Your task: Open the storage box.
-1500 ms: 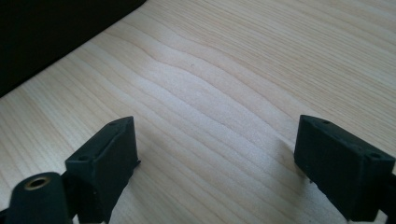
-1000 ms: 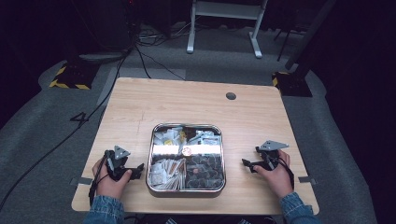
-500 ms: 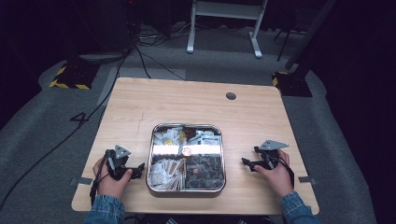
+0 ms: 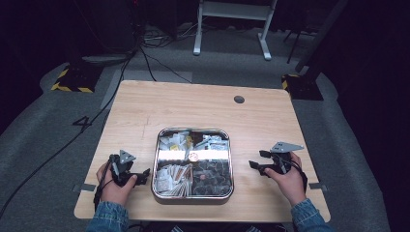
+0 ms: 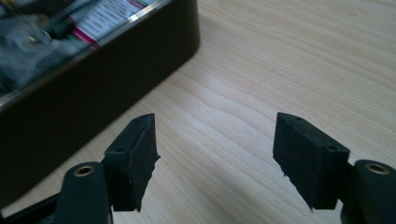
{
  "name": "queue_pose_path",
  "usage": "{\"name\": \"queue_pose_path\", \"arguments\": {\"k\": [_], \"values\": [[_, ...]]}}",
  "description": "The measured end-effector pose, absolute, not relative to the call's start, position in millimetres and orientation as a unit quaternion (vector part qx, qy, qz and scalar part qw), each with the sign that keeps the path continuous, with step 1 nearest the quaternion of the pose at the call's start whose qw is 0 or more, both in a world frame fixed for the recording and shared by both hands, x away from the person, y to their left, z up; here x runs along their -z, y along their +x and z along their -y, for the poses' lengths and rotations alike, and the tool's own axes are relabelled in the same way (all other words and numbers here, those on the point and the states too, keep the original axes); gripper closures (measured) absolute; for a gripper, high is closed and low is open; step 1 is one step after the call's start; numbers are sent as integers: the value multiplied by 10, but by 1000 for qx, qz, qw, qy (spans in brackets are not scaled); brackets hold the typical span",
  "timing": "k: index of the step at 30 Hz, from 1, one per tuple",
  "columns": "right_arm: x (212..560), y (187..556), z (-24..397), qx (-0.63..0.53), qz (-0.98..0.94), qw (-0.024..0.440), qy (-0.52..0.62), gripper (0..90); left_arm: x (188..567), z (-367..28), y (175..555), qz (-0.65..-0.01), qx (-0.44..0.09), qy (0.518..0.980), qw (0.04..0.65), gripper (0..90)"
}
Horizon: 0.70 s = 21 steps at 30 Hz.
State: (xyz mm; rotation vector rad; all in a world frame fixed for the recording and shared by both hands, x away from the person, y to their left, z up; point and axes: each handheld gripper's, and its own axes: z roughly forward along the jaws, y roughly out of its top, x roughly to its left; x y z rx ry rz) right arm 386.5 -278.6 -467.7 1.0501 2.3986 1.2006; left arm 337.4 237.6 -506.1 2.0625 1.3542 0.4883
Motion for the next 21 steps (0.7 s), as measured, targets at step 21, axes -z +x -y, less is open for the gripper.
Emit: {"name": "queue_pose_path", "arguments": {"k": [21], "values": [[4205,3759,2236,-455,-840,104,277,348,5061,-2373,3392,-510,-182,782,307,24]]}}
